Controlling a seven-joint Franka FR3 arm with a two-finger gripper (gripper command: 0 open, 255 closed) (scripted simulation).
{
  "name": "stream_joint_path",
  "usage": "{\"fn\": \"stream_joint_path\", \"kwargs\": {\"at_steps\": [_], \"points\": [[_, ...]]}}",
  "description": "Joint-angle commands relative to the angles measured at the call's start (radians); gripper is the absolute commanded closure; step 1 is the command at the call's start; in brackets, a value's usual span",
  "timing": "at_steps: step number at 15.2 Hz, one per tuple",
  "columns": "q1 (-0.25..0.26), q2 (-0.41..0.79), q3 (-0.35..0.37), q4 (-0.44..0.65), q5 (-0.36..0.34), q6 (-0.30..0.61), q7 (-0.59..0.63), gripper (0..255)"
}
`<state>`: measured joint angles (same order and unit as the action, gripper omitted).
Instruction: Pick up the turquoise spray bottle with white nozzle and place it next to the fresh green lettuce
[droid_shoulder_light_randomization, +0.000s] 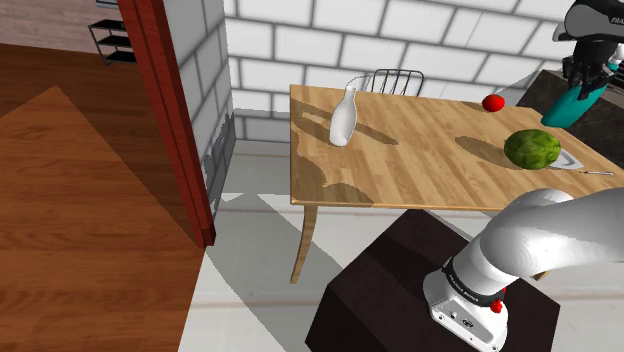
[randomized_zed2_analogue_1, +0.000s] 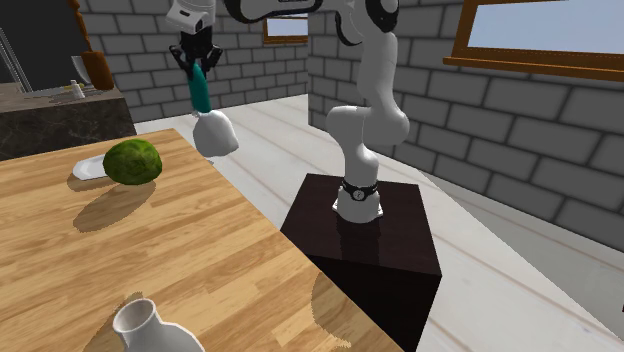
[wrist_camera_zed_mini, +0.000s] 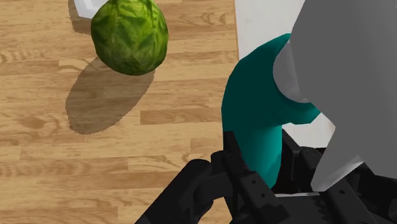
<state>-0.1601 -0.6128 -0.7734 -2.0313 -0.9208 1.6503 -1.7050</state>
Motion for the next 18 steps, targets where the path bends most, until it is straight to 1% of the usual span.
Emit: {"fn": "stream_joint_path", "kwargs": {"at_steps": [1, 4, 6, 8, 10, 12, 14, 16, 18], "points": [[0.004, 0.013, -0.054, 0.026, -0.012, 0.031, -0.043, 255], [0.018, 0.036, -0.140, 0.075, -0.022, 0.073, -0.110, 255], [0.036, 0.055, -0.205, 0.114, -0.023, 0.102, -0.156, 255], [0.063, 0.076, -0.278, 0.157, -0.020, 0.131, -0.203, 255], [0.103, 0.098, -0.361, 0.205, -0.012, 0.159, -0.250, 255], [0.157, 0.118, -0.456, 0.259, -0.003, 0.185, -0.297, 255], [0.230, 0.132, -0.563, 0.319, 0.005, 0.204, -0.344, 255], [0.320, 0.131, -0.677, 0.386, 0.006, 0.214, -0.386, 255], [0.419, 0.108, -0.783, 0.462, -0.010, 0.210, -0.423, 255]]}}
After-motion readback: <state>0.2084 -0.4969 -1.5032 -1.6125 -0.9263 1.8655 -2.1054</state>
